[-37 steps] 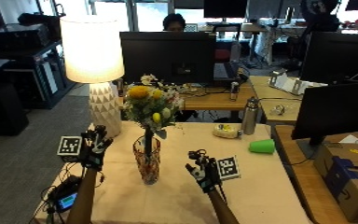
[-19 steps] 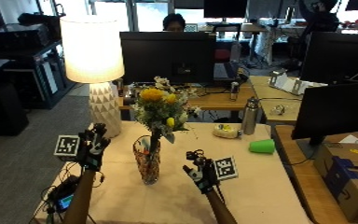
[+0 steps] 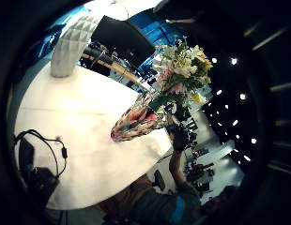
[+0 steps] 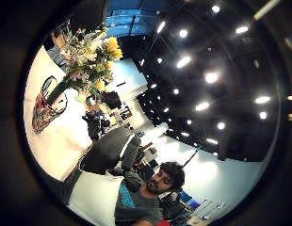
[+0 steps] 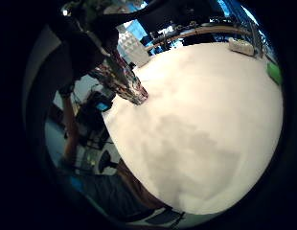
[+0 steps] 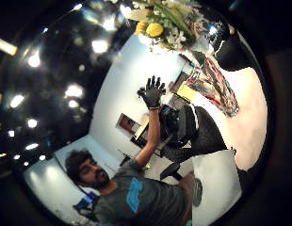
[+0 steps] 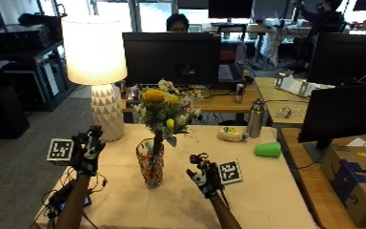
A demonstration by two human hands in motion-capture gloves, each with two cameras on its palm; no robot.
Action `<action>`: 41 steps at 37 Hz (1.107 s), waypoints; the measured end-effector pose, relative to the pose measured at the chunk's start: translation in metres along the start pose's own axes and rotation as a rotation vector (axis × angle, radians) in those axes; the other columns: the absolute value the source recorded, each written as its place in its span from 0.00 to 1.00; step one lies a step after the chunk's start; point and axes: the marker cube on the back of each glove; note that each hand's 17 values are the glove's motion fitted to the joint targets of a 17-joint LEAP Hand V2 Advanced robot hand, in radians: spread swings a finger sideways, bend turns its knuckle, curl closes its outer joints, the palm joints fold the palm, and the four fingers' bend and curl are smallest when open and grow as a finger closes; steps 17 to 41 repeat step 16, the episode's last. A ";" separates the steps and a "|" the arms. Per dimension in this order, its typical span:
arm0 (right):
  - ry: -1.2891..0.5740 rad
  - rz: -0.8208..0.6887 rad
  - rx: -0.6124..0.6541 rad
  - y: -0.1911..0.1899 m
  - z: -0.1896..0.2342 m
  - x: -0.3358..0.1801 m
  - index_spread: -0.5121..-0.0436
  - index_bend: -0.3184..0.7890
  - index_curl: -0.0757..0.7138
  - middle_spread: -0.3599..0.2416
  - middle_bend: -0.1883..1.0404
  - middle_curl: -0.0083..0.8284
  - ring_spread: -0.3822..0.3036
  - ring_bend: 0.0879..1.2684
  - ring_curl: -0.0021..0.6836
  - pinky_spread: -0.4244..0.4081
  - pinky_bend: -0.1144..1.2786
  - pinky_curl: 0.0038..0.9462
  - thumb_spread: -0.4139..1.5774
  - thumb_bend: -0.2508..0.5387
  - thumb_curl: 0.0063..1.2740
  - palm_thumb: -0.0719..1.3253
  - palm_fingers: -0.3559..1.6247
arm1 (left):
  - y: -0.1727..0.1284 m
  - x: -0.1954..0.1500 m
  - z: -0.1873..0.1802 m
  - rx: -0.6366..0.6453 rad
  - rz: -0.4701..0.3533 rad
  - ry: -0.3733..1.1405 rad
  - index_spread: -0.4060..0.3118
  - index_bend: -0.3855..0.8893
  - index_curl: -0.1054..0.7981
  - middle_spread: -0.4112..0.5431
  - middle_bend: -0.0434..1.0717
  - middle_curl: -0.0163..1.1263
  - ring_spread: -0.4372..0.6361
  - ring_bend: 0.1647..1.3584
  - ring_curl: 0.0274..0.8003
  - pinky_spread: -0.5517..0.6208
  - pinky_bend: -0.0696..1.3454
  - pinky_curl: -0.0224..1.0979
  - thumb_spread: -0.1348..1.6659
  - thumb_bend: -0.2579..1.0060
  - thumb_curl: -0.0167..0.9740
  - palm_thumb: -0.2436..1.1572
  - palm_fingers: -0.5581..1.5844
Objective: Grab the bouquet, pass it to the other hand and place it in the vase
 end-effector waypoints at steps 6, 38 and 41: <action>0.021 0.008 -0.014 0.000 0.005 0.001 0.46 0.43 0.59 0.39 0.30 0.50 0.46 0.10 0.56 0.84 0.23 0.38 0.73 0.29 0.39 0.64 0.64 | 0.002 0.000 0.003 -0.008 0.006 -0.007 0.60 0.40 0.35 0.57 0.24 0.34 0.66 0.42 0.38 0.89 0.33 0.33 0.56 0.18 0.35 0.37 0.34; 0.177 -0.014 -0.011 -0.002 0.000 0.006 0.46 0.43 0.59 0.39 0.30 0.49 0.46 0.09 0.56 0.84 0.23 0.39 0.73 0.29 0.38 0.64 0.64 | 0.001 -0.002 0.005 -0.012 0.005 -0.039 0.59 0.39 0.35 0.56 0.24 0.34 0.66 0.42 0.37 0.89 0.33 0.33 0.56 0.18 0.35 0.37 0.34; 0.177 -0.014 -0.011 -0.002 0.000 0.006 0.46 0.43 0.59 0.39 0.30 0.49 0.46 0.09 0.56 0.84 0.23 0.39 0.73 0.29 0.38 0.64 0.64 | 0.001 -0.002 0.005 -0.012 0.005 -0.039 0.59 0.39 0.35 0.56 0.24 0.34 0.66 0.42 0.37 0.89 0.33 0.33 0.56 0.18 0.35 0.37 0.34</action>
